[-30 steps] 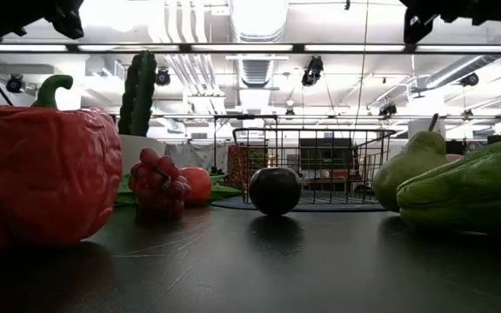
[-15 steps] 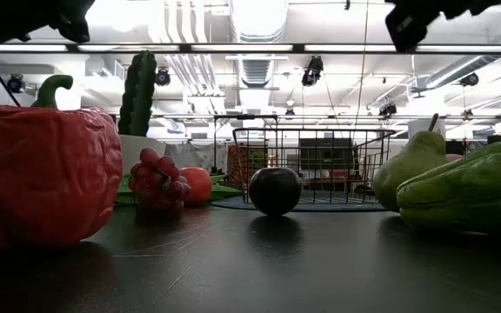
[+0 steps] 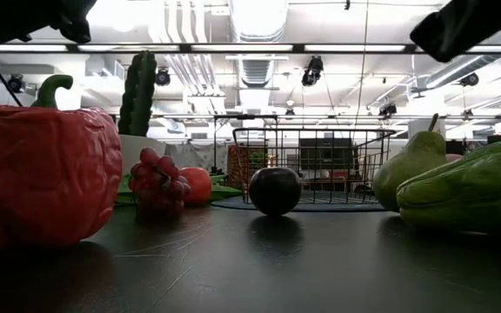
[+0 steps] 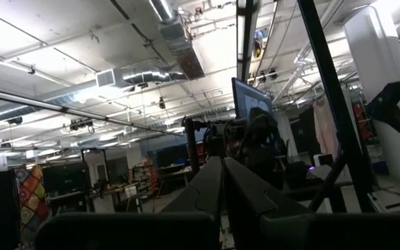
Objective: Build produce basket
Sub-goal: Put the green pear into the gold wire basket
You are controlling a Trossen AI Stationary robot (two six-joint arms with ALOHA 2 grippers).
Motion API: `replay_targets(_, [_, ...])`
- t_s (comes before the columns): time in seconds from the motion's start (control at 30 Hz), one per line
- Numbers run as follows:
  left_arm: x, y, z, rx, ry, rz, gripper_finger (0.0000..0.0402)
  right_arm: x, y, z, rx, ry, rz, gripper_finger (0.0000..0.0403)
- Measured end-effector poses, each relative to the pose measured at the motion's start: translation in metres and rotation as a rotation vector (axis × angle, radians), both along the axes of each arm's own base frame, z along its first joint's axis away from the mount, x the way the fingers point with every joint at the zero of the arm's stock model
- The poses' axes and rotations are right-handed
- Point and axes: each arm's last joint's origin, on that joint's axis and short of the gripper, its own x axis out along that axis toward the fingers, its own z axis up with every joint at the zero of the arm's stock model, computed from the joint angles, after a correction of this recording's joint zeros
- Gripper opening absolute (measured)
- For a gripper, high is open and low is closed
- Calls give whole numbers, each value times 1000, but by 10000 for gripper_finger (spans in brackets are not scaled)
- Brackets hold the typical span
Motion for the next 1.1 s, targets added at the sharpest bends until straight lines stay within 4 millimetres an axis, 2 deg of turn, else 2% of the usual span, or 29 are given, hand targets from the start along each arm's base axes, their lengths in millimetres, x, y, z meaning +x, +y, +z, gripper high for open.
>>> replay_targets(0.13, [0,0,0,1,2,0,0,9,4,-7,-32,46,-31,16])
replay_targets(0.23, [0,0,0,1,3,0,0,14,7,-11,-65,89,-20,45])
replay_targets(0.4, [0,0,-1,2,5,0,0,22,6,-17,-201,172,-73,128])
replay_targets(0.6, [0,0,-1,2,4,0,0,37,13,-32,-215,258,-71,234])
replay_targets(0.73, [0,0,-1,2,5,0,0,45,14,-48,-238,324,-80,283])
replay_targets(0.9, [0,0,-1,3,6,0,0,53,11,-63,-267,389,-94,298])
replay_targets(1.1, [1,0,-2,5,10,0,0,59,10,-70,-280,402,-84,264])
